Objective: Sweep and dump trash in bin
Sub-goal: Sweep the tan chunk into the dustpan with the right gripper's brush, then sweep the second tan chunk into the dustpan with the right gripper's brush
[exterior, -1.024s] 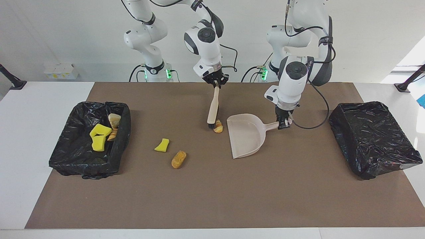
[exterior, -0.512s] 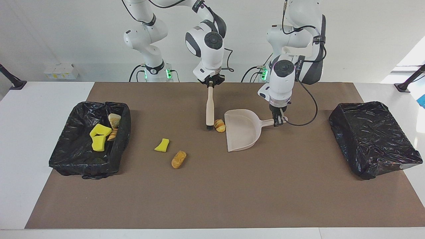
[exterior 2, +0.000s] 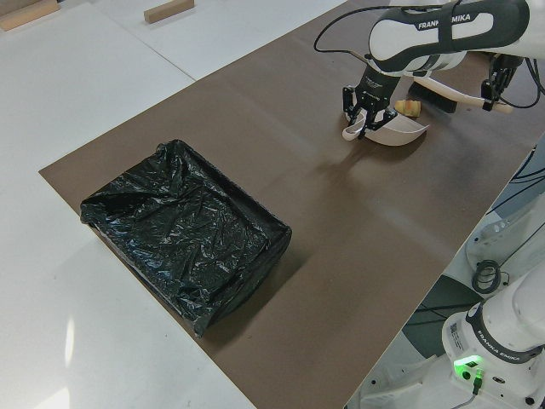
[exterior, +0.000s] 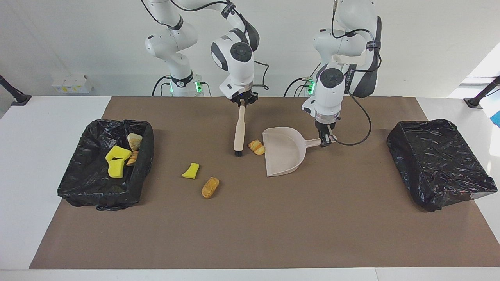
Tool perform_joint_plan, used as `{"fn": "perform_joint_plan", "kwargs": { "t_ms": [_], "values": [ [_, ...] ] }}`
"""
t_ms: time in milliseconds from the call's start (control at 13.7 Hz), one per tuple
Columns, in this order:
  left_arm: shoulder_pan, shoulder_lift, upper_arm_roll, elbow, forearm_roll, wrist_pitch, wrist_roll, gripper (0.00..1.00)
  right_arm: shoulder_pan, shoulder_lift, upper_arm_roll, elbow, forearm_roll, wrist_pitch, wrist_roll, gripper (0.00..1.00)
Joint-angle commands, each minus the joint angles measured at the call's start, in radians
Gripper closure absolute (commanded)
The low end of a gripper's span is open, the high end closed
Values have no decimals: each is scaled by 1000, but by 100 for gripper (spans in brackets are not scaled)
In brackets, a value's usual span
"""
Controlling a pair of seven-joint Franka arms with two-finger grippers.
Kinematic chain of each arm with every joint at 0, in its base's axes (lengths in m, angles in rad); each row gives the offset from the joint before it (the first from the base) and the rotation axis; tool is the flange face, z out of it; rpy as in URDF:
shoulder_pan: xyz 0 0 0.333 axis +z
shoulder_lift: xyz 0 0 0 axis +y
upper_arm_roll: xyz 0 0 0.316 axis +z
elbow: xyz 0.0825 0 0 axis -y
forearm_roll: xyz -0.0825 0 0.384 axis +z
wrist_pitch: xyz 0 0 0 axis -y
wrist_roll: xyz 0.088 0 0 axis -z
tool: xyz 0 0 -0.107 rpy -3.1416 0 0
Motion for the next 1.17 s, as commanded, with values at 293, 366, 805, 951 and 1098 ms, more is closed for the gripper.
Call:
{"fn": "perform_joint_plan", "kwargs": {
  "t_ms": [293, 366, 805, 951, 1098],
  "values": [
    [-44, 17, 13, -54, 18, 127, -70, 100, 46, 155, 10, 217, 143, 120, 38, 100],
    [-39, 22, 13, -45, 14, 135, -70, 100, 39, 146, 10, 213, 141, 111, 19, 100],
    [18, 96, 13, 71, -17, 132, -89, 100, -97, 45, 2, 177, 59, -12, -64, 100],
    [21, 113, 15, 122, -25, 98, -132, 100, -164, 26, 2, 194, -76, -40, -99, 100],
    [22, 187, 16, 273, -26, -27, -129, 100, -239, 43, 2, 197, -144, -26, -218, 100]
  ]
}}
